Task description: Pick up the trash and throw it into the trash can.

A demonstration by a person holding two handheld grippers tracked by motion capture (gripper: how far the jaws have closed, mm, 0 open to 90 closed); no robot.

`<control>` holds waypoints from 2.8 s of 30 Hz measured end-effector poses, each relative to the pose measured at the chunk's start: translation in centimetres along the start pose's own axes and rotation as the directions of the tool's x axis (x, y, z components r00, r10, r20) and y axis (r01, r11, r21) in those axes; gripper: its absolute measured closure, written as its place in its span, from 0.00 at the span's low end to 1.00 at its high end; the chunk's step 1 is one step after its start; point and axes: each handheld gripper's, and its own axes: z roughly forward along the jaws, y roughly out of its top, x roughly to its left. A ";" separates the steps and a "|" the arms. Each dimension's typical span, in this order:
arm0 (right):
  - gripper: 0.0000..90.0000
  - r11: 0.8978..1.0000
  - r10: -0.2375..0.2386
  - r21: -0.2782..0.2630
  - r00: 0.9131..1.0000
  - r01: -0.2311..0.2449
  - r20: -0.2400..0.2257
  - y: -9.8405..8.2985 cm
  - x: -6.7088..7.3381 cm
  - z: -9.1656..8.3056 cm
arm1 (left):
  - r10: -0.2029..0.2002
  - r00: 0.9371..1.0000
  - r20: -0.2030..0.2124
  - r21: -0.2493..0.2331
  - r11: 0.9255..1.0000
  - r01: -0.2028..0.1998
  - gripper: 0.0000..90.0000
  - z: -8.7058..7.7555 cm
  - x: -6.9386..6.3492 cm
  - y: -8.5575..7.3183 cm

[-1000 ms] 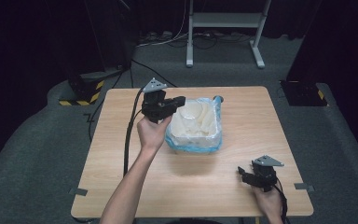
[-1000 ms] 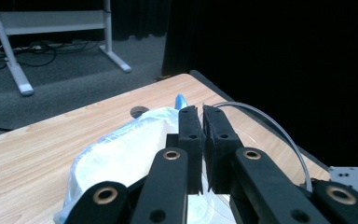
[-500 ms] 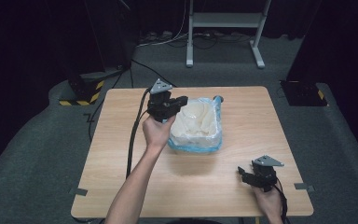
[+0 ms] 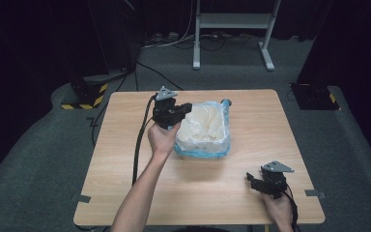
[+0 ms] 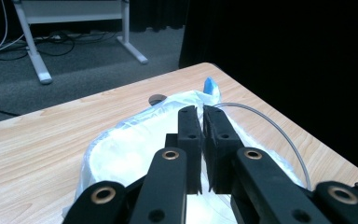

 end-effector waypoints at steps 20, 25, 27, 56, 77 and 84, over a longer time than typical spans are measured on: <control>0.37 1.000 0.000 0.000 1.000 0.000 -0.001 0.0 0.0 0.0 | 0.019 0.998 -0.062 0.009 1.000 -0.019 0.65 -1.6 -0.2 -2.1; 0.37 1.000 0.001 0.000 1.000 -0.001 0.000 0.0 0.0 0.0 | 0.020 0.998 -0.062 0.001 1.000 -0.020 0.62 -2.7 -0.2 -2.7; 0.37 1.000 0.001 0.000 1.000 -0.001 -0.001 0.0 0.0 0.0 | 0.023 0.998 -0.061 -0.002 1.000 -0.023 0.62 -3.1 -0.2 -2.9; 0.37 1.000 0.001 0.000 1.000 -0.001 -0.001 0.0 0.0 0.0 | 0.029 0.997 -0.070 0.000 1.000 -0.029 0.59 -7.9 -1.1 -7.6; 0.37 1.000 0.001 0.000 1.000 -0.001 0.000 0.0 0.0 0.0 | 0.041 0.995 -0.095 0.053 0.998 -0.036 0.57 -8.5 -1.6 -11.4; 0.37 1.000 0.001 0.000 1.000 -0.001 -0.001 0.0 0.0 0.0 | 0.029 0.992 -0.125 0.091 0.996 -0.018 0.57 -8.0 -1.1 -13.4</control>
